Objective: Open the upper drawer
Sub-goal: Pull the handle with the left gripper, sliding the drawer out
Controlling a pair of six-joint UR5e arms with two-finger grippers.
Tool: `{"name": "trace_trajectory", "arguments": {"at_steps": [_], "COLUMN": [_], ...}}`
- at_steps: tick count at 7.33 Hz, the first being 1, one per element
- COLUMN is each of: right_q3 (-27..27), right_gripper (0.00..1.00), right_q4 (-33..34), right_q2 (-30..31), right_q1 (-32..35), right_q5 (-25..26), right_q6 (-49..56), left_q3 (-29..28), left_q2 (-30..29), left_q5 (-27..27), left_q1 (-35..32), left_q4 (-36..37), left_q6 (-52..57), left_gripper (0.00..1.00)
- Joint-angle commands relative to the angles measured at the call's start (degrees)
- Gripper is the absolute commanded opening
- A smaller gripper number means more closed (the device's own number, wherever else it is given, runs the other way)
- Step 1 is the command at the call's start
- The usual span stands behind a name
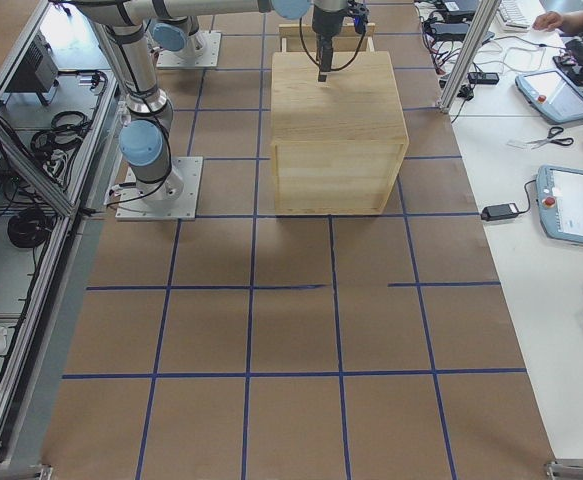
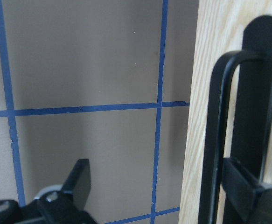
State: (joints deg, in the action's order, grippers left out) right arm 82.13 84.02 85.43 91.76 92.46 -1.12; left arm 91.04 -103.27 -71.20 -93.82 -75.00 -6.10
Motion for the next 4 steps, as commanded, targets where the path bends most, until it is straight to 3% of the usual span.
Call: {"name": "trace_trajectory", "arguments": {"at_steps": [1,4], "right_q3": [0.0,0.0], "right_gripper": [1.0,1.0], "right_q4": [0.0,0.0], "right_q2": [0.0,0.0], "right_q1": [0.0,0.0], "right_q5": [0.0,0.0], "right_q6": [0.0,0.0], "left_q3": [0.0,-0.1], "left_q2": [0.3,0.6], "left_q5": [-0.1,-0.3], "left_q1": [1.3,2.6], "left_q4": [-1.5,-2.8], "left_q6": [1.4,2.1], "left_gripper": [1.0,1.0]}}
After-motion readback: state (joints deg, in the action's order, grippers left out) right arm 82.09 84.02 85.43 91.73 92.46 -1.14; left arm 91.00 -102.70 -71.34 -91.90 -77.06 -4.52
